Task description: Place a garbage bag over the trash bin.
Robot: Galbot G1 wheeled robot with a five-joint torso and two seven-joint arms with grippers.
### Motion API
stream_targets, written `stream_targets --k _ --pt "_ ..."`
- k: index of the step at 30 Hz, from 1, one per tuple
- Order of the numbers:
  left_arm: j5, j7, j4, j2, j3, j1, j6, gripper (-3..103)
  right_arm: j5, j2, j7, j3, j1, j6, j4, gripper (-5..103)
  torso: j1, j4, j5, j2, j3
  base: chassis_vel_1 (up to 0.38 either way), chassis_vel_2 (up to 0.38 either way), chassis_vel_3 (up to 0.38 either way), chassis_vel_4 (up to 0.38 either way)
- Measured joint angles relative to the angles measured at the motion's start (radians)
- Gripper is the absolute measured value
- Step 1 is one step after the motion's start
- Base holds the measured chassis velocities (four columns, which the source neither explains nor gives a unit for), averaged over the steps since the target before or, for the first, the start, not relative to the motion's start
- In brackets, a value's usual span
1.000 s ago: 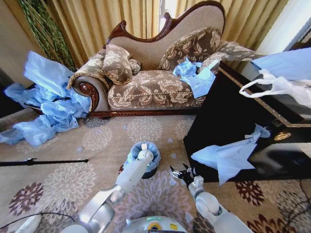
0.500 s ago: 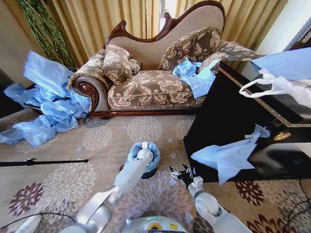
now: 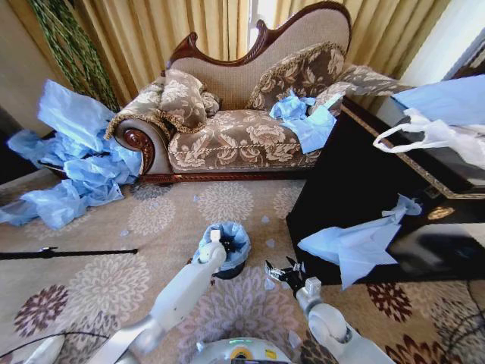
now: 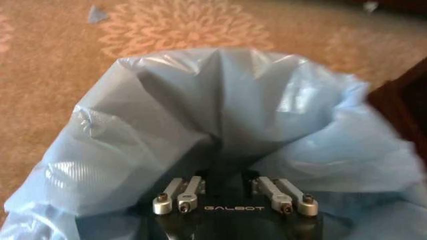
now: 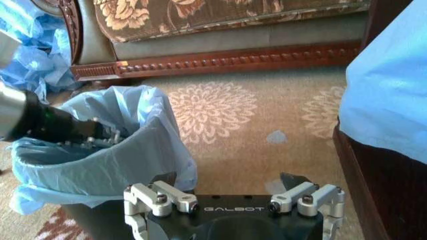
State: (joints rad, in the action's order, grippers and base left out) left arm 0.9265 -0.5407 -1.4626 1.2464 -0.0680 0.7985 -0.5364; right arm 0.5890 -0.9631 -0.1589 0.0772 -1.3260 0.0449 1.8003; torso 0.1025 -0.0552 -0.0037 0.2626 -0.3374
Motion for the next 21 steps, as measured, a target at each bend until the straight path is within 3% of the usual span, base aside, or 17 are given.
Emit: stream_targets --k 3,6,9,10,14,15,17,18,19,21 --pt "0.001 0.014 -0.066 -0.021 0.011 0.029 0.014 49 -0.001 0.005 0.000 0.006 -0.013 0.000 0.012 100 0.000 -0.0001 0.0001 0.000 0.000 0.000 0.000 0.000 0.000" --pt "0.012 0.001 -0.132 -0.043 0.020 0.052 0.006 55 -0.002 0.011 0.000 0.013 -0.022 0.000 0.023 100 0.000 -0.0002 0.0001 0.000 0.000 0.000 0.000 0.000 0.000" --pt "0.030 -0.015 -0.229 -0.081 0.038 0.088 0.002 72 -0.002 0.018 0.001 0.027 -0.039 0.000 0.043 100 0.000 -0.0001 0.0000 0.000 0.000 0.000 0.000 0.000 0.000" --pt "0.030 -0.015 -0.229 -0.081 0.038 0.088 0.002 72 -0.002 0.018 0.001 0.027 -0.039 0.000 0.043 100 0.000 -0.0001 0.0000 0.000 0.000 0.000 0.000 0.000 0.000" --pt "0.016 0.051 -0.352 -0.149 0.072 0.148 0.049 82 -0.003 0.020 0.002 0.054 -0.070 -0.001 0.080 100 0.000 -0.0003 0.0000 0.000 0.000 0.000 0.000 0.000 0.000" --pt "-0.087 0.142 -0.413 -0.211 0.101 0.194 0.105 93 -0.011 0.020 0.004 0.077 -0.095 -0.001 0.106 100 0.000 -0.0002 0.0002 0.000 0.000 0.000 0.000 0.000 0.000" --pt "-0.248 0.202 -0.445 -0.266 0.119 0.240 0.176 97 -0.029 0.017 0.009 0.100 -0.114 -0.008 0.124 100 0.000 0.0004 0.0000 0.000 0.000 0.000 0.000 0.000 0.000" --pt "-0.248 0.202 -0.445 -0.266 0.119 0.240 0.176 97 -0.029 0.017 0.009 0.100 -0.114 -0.008 0.124 100 0.000 0.0004 0.0000 0.000 0.000 0.000 0.000 0.000 0.000" --pt "-0.355 0.221 -0.460 -0.299 0.133 0.270 0.224 99 -0.045 0.010 0.013 0.121 -0.125 -0.013 0.139 100 0.000 0.0002 0.0000 0.000 0.000 0.000 0.000 0.000 0.000" --pt "-0.454 0.221 -0.490 -0.329 0.163 0.323 0.276 100 -0.063 -0.012 0.014 0.155 -0.145 -0.021 0.171 100 0.000 -0.0001 0.0000 0.000 0.000 0.000 0.000 0.000 0.000"
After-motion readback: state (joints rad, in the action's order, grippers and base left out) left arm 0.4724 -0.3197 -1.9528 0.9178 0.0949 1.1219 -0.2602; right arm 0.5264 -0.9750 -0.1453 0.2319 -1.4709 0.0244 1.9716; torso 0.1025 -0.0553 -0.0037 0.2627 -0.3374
